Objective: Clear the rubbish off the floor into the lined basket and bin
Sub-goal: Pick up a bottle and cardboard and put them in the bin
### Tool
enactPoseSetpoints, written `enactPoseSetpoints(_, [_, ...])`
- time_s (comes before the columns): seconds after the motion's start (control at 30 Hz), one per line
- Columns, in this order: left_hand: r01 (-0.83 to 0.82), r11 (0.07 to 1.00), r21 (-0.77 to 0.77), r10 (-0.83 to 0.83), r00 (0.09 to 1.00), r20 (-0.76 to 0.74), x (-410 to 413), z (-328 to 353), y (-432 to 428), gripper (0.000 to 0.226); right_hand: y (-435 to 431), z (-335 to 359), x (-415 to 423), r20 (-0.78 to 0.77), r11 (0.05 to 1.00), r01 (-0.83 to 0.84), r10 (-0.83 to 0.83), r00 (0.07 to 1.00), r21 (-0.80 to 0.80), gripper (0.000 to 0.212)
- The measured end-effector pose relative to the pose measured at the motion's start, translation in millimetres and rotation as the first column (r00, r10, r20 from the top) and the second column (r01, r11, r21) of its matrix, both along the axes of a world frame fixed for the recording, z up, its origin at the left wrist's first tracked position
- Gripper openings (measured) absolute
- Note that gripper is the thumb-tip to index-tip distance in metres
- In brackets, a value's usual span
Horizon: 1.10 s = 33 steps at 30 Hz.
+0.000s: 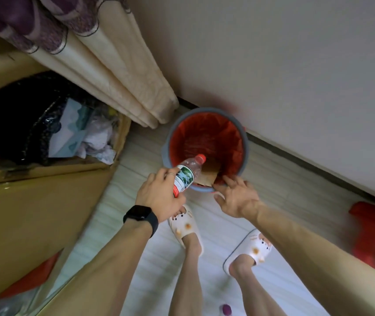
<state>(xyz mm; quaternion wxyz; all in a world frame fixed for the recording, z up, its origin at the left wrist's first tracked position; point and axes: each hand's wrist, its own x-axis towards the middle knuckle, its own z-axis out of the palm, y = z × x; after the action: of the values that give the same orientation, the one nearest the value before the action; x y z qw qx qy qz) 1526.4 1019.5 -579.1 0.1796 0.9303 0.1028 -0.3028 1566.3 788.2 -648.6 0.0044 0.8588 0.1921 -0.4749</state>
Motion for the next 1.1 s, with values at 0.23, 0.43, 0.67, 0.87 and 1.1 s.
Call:
enactPoseSetpoints(0.23, [0.399, 0.917, -0.001, -0.386, 0.888, 0.249, -4.1, 13.7, -6.4, 0.065, -8.8, 29.1, 18.9, -0.355, 0.066, 0.969, -0.923, 0.15, 0.236, 0.047])
enactPoseSetpoints(0.43, [0.573, 0.82, -0.016, -0.532, 0.772, 0.348, -5.7, 8.9, -5.4, 0.068, -40.8, 46.9, 28.9, -0.501, -0.062, 0.992, -0.865, 0.003, 0.112, 0.014])
enactPoseSetpoints(0.67, [0.409, 0.913, -0.005, -0.404, 0.903, 0.144, 10.6, -14.0, -25.4, 0.069, -52.5, 51.2, 32.0, -0.027, 0.25, 0.904, -0.961, 0.276, 0.346, 0.029])
enactPoseSetpoints(0.87, [0.356, 0.926, 0.127, -0.344, 0.933, -0.106, 15.7, -55.3, -34.2, 0.069, -37.8, 42.5, 51.5, 0.239, 0.549, 0.688, -0.832, 0.5, 0.474, 0.031])
enactPoseSetpoints(1.1, [0.408, 0.905, 0.124, -0.392, 0.91, -0.136, 12.5, -99.4, -12.3, 0.058, 19.3, -16.0, 73.6, 0.372, 0.935, 0.245, -0.33, 0.868, 0.257, 0.032])
